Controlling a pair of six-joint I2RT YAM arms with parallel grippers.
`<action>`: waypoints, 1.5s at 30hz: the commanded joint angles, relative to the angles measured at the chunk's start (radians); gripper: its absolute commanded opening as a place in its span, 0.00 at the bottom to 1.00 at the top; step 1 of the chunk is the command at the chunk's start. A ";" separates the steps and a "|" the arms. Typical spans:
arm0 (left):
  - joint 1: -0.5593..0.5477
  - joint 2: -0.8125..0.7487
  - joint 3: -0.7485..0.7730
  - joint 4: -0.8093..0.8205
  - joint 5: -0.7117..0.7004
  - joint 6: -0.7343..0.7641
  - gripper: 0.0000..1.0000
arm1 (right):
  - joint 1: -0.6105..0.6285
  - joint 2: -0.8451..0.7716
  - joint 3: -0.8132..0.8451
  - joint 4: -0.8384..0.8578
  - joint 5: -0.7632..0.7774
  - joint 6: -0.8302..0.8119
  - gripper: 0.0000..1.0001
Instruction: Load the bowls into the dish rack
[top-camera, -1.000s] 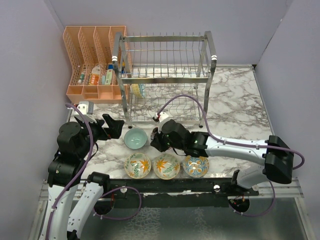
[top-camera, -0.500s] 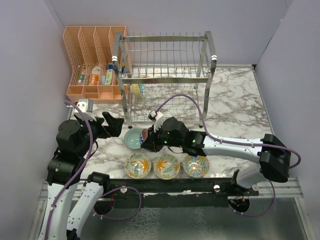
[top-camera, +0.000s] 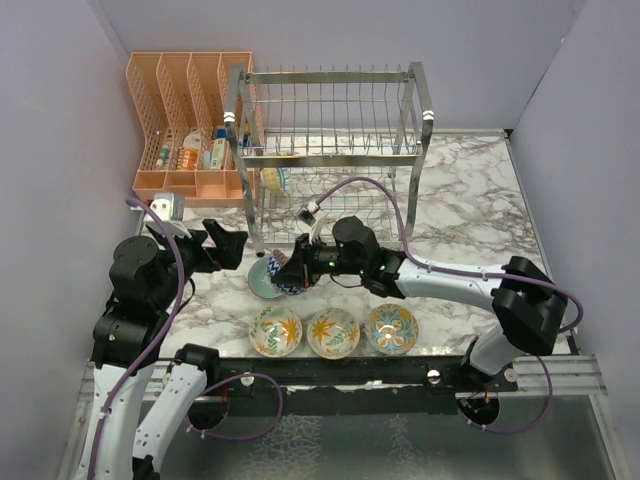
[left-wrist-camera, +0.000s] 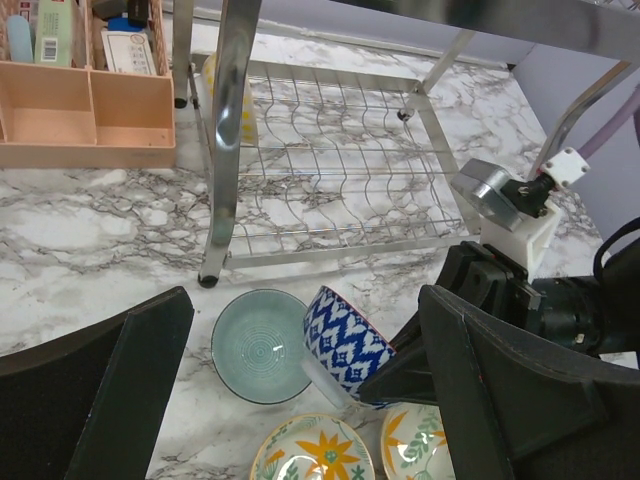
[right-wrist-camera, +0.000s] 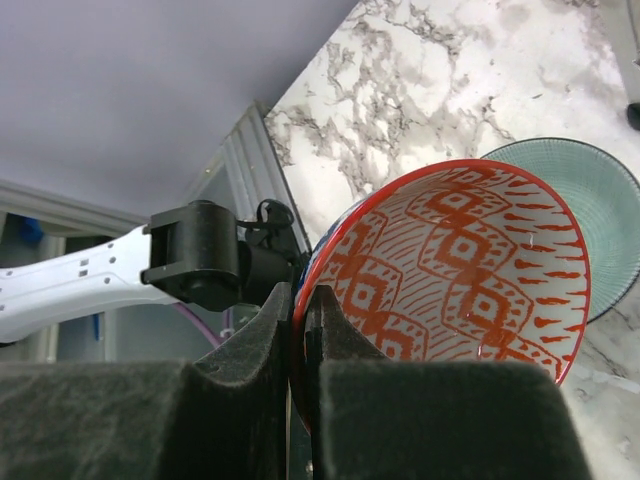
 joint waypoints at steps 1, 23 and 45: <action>-0.002 0.002 0.045 0.027 0.006 0.011 0.99 | -0.015 0.035 -0.008 0.185 -0.137 0.089 0.01; -0.003 0.003 0.110 -0.005 0.001 0.036 0.99 | -0.237 0.335 0.157 0.512 -0.381 0.363 0.01; -0.002 0.008 0.103 0.003 0.007 0.052 0.99 | -0.375 0.600 0.436 0.794 -0.265 0.521 0.01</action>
